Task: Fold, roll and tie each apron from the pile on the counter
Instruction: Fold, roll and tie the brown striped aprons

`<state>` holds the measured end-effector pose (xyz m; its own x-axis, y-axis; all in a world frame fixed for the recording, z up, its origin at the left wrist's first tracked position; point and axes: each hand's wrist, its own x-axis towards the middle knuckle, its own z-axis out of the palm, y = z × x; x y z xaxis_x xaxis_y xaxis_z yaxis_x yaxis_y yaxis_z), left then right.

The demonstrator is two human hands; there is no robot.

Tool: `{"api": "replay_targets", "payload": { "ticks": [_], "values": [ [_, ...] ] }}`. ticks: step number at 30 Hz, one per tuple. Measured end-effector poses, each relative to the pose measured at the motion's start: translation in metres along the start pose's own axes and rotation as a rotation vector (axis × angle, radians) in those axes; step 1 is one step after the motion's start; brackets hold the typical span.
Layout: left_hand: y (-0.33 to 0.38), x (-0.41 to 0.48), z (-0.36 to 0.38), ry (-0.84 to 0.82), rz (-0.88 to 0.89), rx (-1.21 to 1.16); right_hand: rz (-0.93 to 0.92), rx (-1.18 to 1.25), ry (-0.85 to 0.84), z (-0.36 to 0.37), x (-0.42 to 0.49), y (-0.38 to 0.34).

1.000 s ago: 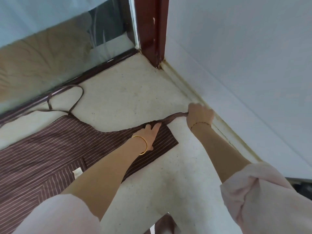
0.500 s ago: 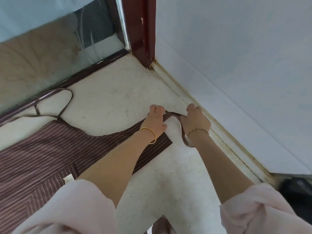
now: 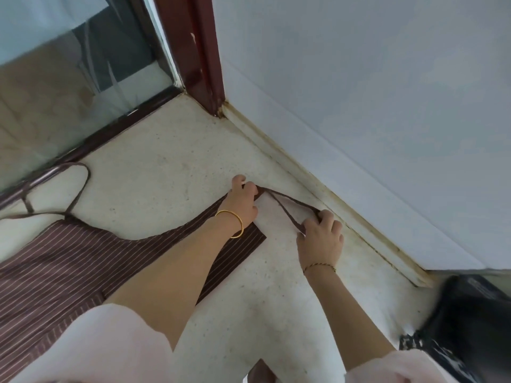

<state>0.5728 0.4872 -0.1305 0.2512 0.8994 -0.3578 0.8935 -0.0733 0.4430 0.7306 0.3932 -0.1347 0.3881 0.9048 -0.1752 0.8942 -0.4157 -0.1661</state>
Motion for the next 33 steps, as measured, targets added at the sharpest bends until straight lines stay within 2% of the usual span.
{"api": "replay_targets", "payload": {
  "ticks": [3,6,8,11,13,17,21,24,27,29,33],
  "values": [
    [0.000,-0.003,-0.007,0.084,0.018,-0.109,-0.019,0.083,0.007,-0.020,0.012,-0.005],
    [0.008,-0.007,-0.024,0.189,0.043,-0.239,-0.062,0.234,-0.151,-0.060,0.036,-0.023],
    [0.017,-0.010,-0.038,0.202,0.093,-0.341,-0.144,0.231,-0.180,-0.088,0.052,-0.037],
    [0.032,-0.018,-0.054,0.200,0.199,-0.468,-0.267,0.168,-0.181,-0.122,0.065,-0.060],
    [0.040,-0.026,-0.065,0.264,0.255,-0.542,-0.373,0.140,-0.165,-0.138,0.067,-0.078],
    [0.049,-0.042,-0.090,0.384,0.295,-0.595,-0.507,0.247,-0.076,-0.156,0.056,-0.103],
    [0.046,-0.065,-0.117,0.430,0.217,-0.678,-0.623,0.407,0.024,-0.164,0.035,-0.125],
    [0.033,-0.082,-0.130,0.474,0.149,-0.744,-0.669,0.681,-0.021,-0.162,0.020,-0.134],
    [0.005,-0.101,-0.133,0.542,0.010,-0.837,-0.595,0.884,-0.038,-0.149,0.014,-0.135],
    [-0.020,-0.116,-0.128,0.594,-0.104,-0.900,-0.457,0.883,-0.054,-0.129,0.011,-0.135],
    [-0.077,-0.146,-0.099,0.605,-0.364,-0.890,-0.246,0.661,-0.311,-0.063,-0.014,-0.138]
  ]
}}
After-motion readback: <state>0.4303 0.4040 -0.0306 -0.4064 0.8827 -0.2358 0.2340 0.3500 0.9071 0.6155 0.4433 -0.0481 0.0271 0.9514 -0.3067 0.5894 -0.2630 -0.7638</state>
